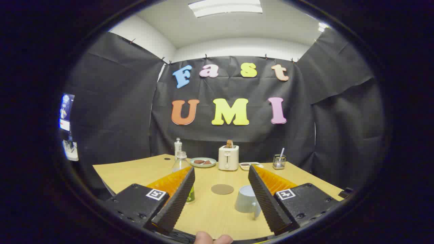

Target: Take the bottle from table, then pour the juice into the cup, finally place the bottle on the coaster

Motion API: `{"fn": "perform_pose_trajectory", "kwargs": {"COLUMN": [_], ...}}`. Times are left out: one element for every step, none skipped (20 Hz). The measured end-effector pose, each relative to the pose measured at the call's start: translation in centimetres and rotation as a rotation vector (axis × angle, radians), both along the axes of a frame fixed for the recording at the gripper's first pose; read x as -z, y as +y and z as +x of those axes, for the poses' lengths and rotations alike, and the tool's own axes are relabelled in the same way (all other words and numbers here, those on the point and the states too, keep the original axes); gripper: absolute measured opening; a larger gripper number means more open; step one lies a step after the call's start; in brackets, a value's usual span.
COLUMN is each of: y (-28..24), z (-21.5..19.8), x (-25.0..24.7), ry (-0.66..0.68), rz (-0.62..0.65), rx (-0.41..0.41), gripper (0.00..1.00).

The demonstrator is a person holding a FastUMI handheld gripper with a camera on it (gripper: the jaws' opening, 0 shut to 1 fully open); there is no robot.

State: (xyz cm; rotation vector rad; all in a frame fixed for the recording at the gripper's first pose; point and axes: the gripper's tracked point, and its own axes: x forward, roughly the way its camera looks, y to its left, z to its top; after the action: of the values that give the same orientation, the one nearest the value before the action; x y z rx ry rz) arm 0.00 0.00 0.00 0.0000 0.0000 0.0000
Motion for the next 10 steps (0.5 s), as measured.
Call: {"fn": "perform_pose_trajectory", "kwargs": {"y": [0.29,0.44,0.44,0.32,0.51,0.58,0.24,0.13,0.46,0.76], "z": [-0.01,0.05,0.05,0.03,-0.07,-0.16,-0.26,-0.45,-0.4,-0.41], "x": [-0.31,-0.4,-0.34,-0.27,-0.15,0.13,0.07,0.08,-0.1,-0.08], "ry": [-0.009,-0.013,-0.014,-0.014,-0.011,-0.005,-0.003,0.0,-0.004,-0.005], "rz": [0.004,0.008,0.009,0.014,0.021,0.016,-0.015,-0.055,-0.068,-0.064], "rx": [-0.005,-0.009,-0.009,-0.009,-0.018,-0.017,0.001,0.008,0.004,-0.002], "gripper": [1.0,1.0,1.0,1.0,1.0,1.0,1.0,1.0,1.0,1.0]}}
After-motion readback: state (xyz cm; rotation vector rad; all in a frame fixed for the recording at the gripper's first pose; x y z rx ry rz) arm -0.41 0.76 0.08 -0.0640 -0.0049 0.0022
